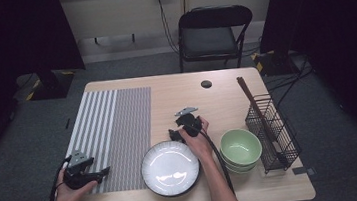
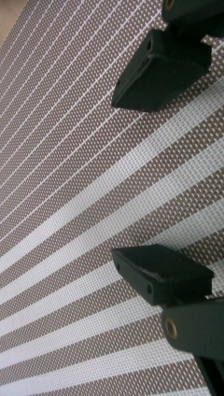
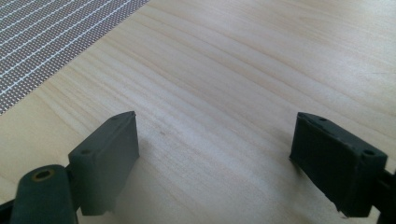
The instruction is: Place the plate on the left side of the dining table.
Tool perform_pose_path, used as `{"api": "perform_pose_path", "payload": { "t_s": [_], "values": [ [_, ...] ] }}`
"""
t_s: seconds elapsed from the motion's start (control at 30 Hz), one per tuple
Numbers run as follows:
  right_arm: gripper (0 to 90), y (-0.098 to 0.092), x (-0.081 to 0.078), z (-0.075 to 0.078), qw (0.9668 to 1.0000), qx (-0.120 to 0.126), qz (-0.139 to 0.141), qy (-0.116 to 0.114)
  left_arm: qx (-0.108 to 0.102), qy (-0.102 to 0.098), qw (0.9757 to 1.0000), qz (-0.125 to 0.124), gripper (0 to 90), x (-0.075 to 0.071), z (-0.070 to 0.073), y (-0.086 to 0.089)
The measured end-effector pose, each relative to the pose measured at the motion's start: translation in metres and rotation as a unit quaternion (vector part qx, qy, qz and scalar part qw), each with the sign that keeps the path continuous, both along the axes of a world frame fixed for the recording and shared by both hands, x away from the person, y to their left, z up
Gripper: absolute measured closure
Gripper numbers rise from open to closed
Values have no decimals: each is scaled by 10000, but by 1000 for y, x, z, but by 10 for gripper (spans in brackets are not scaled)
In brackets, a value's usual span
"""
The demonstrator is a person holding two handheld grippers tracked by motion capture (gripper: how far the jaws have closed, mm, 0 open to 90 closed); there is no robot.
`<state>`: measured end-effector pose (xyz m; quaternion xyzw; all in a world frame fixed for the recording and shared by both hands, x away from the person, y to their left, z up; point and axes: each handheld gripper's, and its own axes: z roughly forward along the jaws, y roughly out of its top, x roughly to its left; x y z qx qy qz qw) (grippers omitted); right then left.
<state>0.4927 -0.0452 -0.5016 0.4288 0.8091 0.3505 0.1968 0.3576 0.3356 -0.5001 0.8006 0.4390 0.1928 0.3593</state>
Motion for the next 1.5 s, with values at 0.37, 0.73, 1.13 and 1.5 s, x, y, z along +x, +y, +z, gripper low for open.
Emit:
{"api": "perform_pose_path", "payload": {
  "t_s": [0.37, 0.73, 1.13, 1.5],
  "values": [
    [161, 1, 1, 2, 9999, -62, 7, 80, -110, 143, 9998, 4, 273, 1, 4, 0],
    [233, 0, -3, 20, 9999, 105, -3, 11, -279, 80, 9992, -265, 279, -2, 18, -11],
    [307, -3, -23, 45, 9978, 557, 348, -59, -387, 109, 9971, -654, 310, 1, 33, -35],
    [442, -5, -41, 55, 9937, 853, 715, 87, -771, 161, 9923, -960, 326, 6, 43, -68]
  ]
}}
